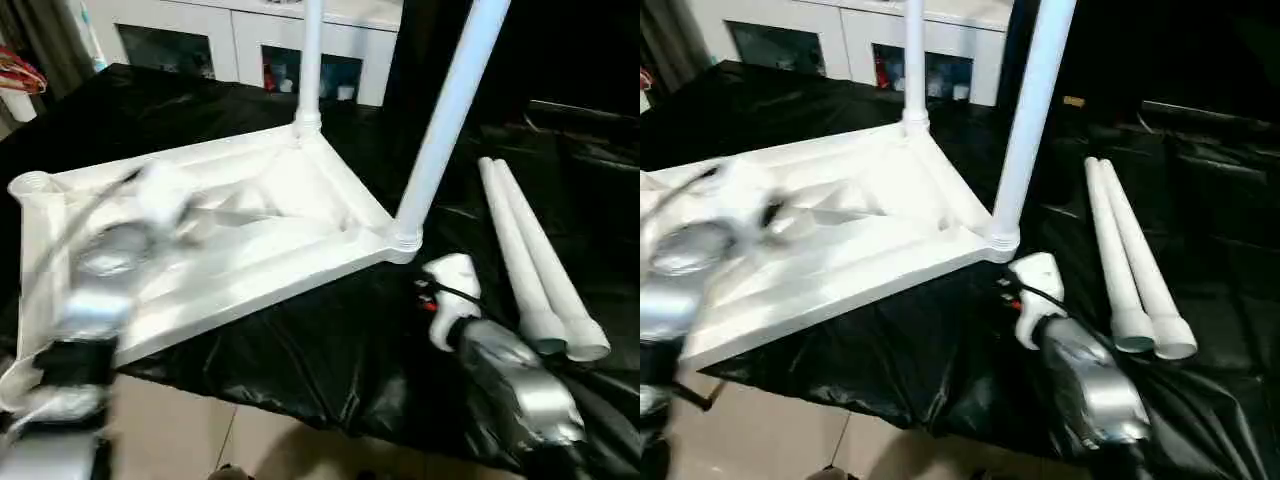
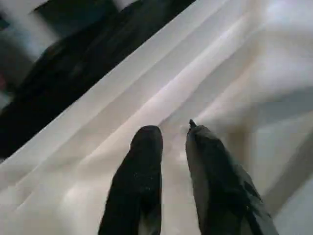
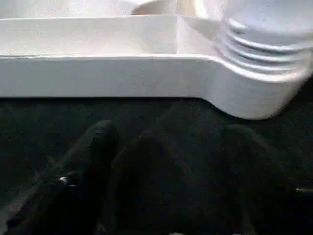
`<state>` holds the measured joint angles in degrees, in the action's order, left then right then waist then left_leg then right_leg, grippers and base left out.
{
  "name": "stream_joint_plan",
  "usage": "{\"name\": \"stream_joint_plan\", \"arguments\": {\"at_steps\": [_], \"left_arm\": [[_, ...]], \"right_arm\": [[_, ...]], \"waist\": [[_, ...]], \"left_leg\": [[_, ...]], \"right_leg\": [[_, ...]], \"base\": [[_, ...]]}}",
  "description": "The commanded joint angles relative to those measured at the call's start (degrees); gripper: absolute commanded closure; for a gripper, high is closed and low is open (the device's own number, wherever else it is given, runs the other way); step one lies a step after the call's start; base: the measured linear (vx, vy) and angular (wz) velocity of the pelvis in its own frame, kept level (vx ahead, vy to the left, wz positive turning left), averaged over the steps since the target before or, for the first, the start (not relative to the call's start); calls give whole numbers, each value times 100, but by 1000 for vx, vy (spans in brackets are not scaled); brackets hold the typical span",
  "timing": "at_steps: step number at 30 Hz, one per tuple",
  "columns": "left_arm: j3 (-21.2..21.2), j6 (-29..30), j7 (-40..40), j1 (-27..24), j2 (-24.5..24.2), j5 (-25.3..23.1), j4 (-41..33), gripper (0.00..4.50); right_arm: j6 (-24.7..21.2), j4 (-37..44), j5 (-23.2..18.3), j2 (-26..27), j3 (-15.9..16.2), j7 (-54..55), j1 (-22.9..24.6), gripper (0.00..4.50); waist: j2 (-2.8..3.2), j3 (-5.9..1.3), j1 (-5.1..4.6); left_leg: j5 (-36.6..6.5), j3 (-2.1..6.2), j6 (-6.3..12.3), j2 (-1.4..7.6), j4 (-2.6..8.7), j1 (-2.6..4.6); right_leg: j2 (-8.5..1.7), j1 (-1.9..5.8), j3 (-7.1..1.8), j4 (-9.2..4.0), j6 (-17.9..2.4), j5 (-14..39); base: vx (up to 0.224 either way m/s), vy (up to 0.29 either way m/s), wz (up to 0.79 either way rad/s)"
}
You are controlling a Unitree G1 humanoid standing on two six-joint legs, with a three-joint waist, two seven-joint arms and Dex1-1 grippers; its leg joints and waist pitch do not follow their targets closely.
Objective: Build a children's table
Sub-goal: Rotate table base
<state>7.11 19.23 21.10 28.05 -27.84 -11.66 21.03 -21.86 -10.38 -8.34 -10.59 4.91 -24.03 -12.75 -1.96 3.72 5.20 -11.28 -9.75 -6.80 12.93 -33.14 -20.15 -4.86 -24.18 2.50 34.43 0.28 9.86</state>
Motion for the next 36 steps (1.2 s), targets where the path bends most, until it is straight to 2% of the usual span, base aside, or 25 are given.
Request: {"name": "stream_joint_plan", "arguments": {"at_steps": [1,4,5,9,11,12,13,16,18,19,21,23,27,28,31,33,35,36], "left_arm": [[-57,407,-104,-143,-118,-227,-184,382],[-67,640,-121,-243,-146,-298,-294,408],[-59,805,-117,-278,-160,-308,-290,422],[-145,1072,-73,-367,-259,-304,-286,449],[-202,1131,30,-386,-291,-240,-276,450],[-242,1157,190,-397,-288,-163,-265,450],[-326,1176,467,-413,-282,-58,-233,450],[-673,1176,1169,-423,-388,13,-163,450],[-744,1175,1330,-369,-430,36,-97,450],[-956,1247,1773,-354,-536,105,-117,450],[-1121,1321,2156,-342,-615,192,-156,450],[-1265,1355,2509,-288,-669,306,-213,450],[-1646,1385,3521,-140,-726,644,-468,450],[-1754,1415,3767,-127,-717,746,-562,450],[-1974,1380,4182,-104,-695,909,-757,450],[-2175,1505,4390,68,-383,1114,-931,450],[-2255,1492,4427,161,-262,1110,-889,450],[-2410,1300,4415,372,-24,983,-626,450]], "right_arm": [[-261,-210,75,39,83,86,-172,111],[-285,-370,70,71,110,131,-268,129],[-220,-533,89,112,93,157,-370,152],[-164,-849,131,223,30,203,-581,181],[-151,-966,133,249,43,224,-665,201],[-130,-1035,129,268,47,234,-708,206],[-86,-1149,120,305,45,253,-773,213],[70,-1543,135,383,63,257,-973,245],[143,-1754,158,409,76,223,-1084,258],[209,-2001,166,435,61,181,-1216,269],[267,-2211,177,450,49,152,-1328,293],[370,-2463,227,445,50,140,-1461,296],[621,-3031,308,435,40,143,-1800,343],[677,-3131,319,438,40,141,-1872,343],[789,-3311,332,447,22,149,-2003,372],[957,-3431,388,447,6,179,-2095,389],[1006,-3495,403,445,-9,170,-2131,403],[1073,-3535,425,422,-27,165,-2158,416]], "waist": [[62,-394,-6],[84,-404,30],[77,-403,32],[73,-413,37],[45,-411,34],[51,-409,34],[11,-405,32],[48,-386,28],[36,-395,18],[27,-404,22],[24,-410,8],[35,-414,11],[35,-409,14],[47,-409,20],[33,-399,9],[38,-410,-3],[28,-421,4],[48,-413,-11]], "left_leg": [[-751,-81,101,-32,388,30],[-713,-75,28,-39,385,37],[-716,-72,-1,-50,391,16],[-734,-61,-45,-66,385,6],[-797,-61,-40,-71,383,-2],[-840,-58,-42,-72,386,2],[-858,-62,-36,-70,390,-1],[-1171,-50,-106,-57,426,19],[-1222,-47,-133,-57,424,22],[-1197,-46,-133,-57,422,27],[-1095,-44,-140,-65,420,9],[-1053,-52,-134,-63,411,20],[-1169,-55,-184,-59,419,35],[-1228,-61,-191,-53,419,50],[-1283,-59,-215,-51,428,28],[-1244,-69,-223,-56,416,26],[-1194,-65,-214,-56,410,22],[-1184,-76,-208,-65,407,15]], "right_leg": [[-155,299,-158,-270,-1139,614],[-163,304,-160,-255,-1164,484],[-165,315,-158,-249,-1175,438],[-171,332,-156,-237,-1174,407],[-178,338,-161,-249,-1163,495],[-183,330,-163,-254,-1149,621],[-186,332,-163,-266,-1137,698],[-201,281,-166,-312,-1064,1204],[-200,289,-170,-307,-1050,1199],[-212,284,-169,-302,-1065,1168],[-202,302,-168,-275,-1088,1055],[-204,299,-172,-265,-1129,940],[-212,294,-168,-271,-1211,1053],[-219,278,-170,-279,-1223,1097],[-215,295,-168,-278,-1216,1140],[-208,303,-171,-272,-1233,1074],[-215,321,-171,-263,-1239,1030],[-200,311,-170,-286,-1233,1030]], "base": [[0,0,0],[0,0,0],[0,0,0],[0,0,0],[0,0,0],[0,0,0],[0,0,0],[0,0,0],[0,0,0],[0,0,0],[0,0,0],[0,0,0],[0,0,0],[0,0,0],[0,0,0],[0,0,0],[0,0,0],[0,0,0]]}}
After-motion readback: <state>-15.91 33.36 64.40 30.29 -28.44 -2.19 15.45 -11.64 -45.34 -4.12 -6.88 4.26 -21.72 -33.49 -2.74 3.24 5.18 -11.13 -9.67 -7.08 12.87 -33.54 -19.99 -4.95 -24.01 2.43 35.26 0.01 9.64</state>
